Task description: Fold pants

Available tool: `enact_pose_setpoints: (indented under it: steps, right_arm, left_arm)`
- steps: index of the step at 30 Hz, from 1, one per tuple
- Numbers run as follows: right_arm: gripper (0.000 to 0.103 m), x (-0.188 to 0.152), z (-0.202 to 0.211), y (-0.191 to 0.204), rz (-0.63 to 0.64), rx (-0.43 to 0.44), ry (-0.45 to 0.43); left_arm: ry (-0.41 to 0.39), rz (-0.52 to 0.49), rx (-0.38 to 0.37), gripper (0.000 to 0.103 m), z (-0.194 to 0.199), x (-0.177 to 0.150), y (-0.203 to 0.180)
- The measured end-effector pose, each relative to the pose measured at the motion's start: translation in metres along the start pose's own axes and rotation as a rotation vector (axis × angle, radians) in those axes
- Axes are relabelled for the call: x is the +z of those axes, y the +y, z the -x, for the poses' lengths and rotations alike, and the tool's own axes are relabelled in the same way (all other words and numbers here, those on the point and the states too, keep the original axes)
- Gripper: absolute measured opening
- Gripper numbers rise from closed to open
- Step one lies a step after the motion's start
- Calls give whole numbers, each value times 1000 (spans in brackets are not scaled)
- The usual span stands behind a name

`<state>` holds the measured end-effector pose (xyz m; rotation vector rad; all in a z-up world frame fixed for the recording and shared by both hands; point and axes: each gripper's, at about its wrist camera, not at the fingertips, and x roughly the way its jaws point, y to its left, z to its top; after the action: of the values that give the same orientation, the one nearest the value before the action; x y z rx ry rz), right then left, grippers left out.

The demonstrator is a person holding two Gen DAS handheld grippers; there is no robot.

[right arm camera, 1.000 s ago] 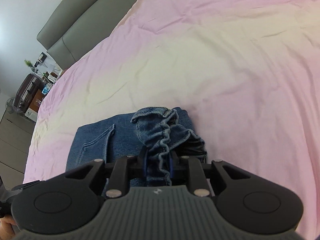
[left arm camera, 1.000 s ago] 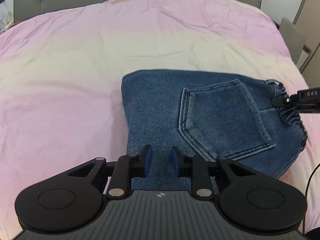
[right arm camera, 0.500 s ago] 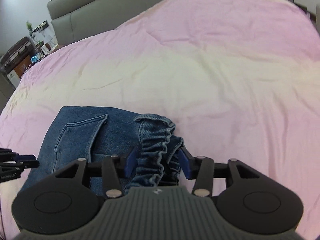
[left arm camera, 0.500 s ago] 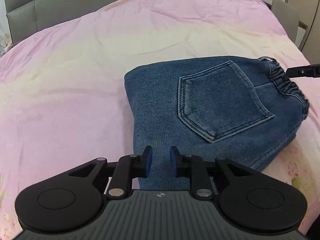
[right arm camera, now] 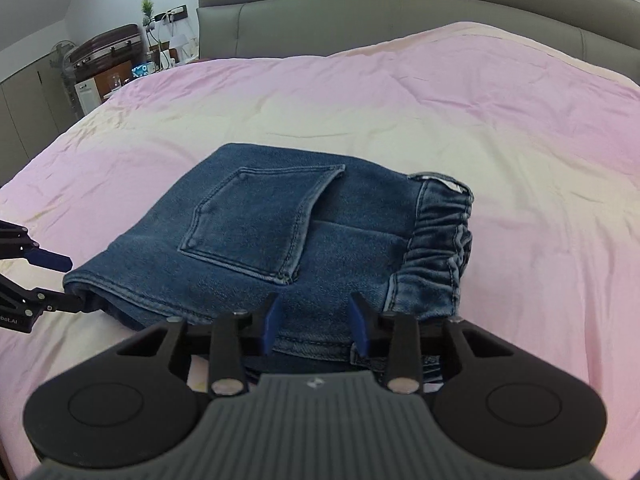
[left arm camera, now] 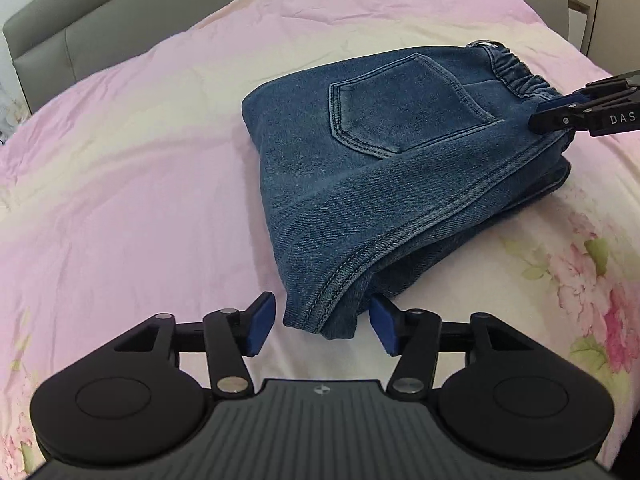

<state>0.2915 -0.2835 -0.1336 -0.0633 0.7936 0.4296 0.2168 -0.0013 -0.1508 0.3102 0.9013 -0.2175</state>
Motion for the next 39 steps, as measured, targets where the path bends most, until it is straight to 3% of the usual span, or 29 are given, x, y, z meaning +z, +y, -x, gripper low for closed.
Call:
enact_pose_setpoints:
  steps: [1,2,5,10,13,14,17,19,23,27,29,33,35,39]
  right_arm:
    - [32,-4,-2,0,11,-3,-1]
    - [31,-7,-5,0,26,-2,-2]
    - [30,-15,-11,-2,45,11,4]
    - [30,-30,-28,1,104,23,46]
    - [30,-25,-31,4,126,6,58]
    - [30,-23,-32,5,131,1,64]
    - [30,-14,-30,4,119,-8,76]
    - [32,-7,-24,5,118,-2,76]
    - [56,2,-1,-2,51,48,35]
    - [57,14,11,-19,-58,35,4]
    - [53,22,11,-26,-78,15,-2]
    - [31,46,0,-37,-62,-60,-27]
    - [19,59,-7,-44,-54,-69,-39]
    - [12,76,-32,-51,-36,-59,-27]
  left_arm:
    - [-2,-20,17,39,0,-2,-3]
    - [3,-26,19,35,-1,-3,-4]
    - [28,-41,22,30,-3,-6,2]
    - [149,53,-25,28,-32,-12,18]
    - [172,53,-29,27,-31,-8,18]
    - [211,56,-52,16,-30,-6,20]
    - [272,54,-61,15,-19,-7,31]
    - [240,64,-75,19,-1,-5,44]
    - [153,166,-127,37,28,12,74]
    - [57,237,-149,47,34,40,86]
    - [12,258,-140,47,23,61,87]
    - [-75,323,-154,43,-1,99,86]
    - [-92,348,-156,34,-16,115,83]
    - [-83,373,-195,20,-55,137,72]
